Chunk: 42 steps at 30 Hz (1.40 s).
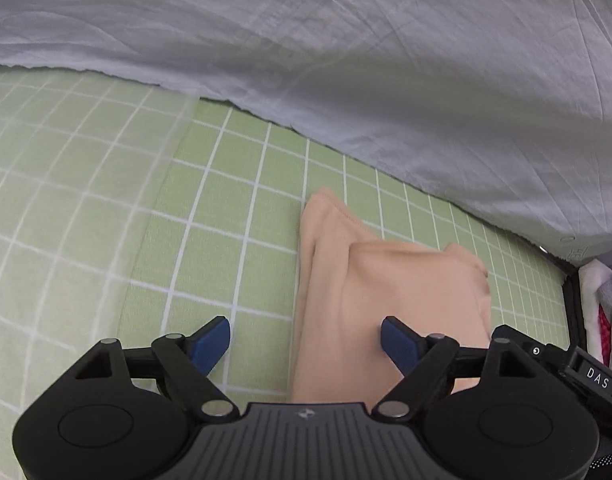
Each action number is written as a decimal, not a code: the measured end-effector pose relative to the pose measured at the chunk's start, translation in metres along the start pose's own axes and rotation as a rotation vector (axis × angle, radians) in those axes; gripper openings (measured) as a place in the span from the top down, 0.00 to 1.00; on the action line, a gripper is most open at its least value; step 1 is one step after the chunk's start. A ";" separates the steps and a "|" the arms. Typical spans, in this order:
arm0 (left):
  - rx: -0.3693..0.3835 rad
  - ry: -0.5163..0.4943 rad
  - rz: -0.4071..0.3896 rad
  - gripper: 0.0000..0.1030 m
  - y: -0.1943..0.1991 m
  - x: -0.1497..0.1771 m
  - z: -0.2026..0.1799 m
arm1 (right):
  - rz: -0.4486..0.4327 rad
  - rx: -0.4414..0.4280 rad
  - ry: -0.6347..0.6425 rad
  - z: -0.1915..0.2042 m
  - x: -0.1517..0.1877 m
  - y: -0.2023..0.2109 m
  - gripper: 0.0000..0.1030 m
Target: Fold clothes
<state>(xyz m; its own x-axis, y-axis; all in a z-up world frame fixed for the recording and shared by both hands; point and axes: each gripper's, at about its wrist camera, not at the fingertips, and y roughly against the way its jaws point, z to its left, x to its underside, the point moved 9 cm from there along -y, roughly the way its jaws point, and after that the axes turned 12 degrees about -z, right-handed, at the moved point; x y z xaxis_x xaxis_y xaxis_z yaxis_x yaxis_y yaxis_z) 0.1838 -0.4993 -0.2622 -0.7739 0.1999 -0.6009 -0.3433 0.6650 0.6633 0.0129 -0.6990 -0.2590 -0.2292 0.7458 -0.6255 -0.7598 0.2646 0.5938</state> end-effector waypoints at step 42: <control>0.184 0.386 0.038 0.64 0.197 0.213 -0.079 | 0.117 -0.268 -0.274 -0.012 0.119 0.246 0.72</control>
<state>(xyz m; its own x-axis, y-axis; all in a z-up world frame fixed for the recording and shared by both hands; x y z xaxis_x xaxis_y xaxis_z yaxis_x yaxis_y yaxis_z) -0.0907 -0.3827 -0.2246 -0.9386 -0.0338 -0.3433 -0.2369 0.7866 0.5703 -0.2087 -0.5523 -0.1928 -0.1802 0.9064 -0.3820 -0.8783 0.0266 0.4774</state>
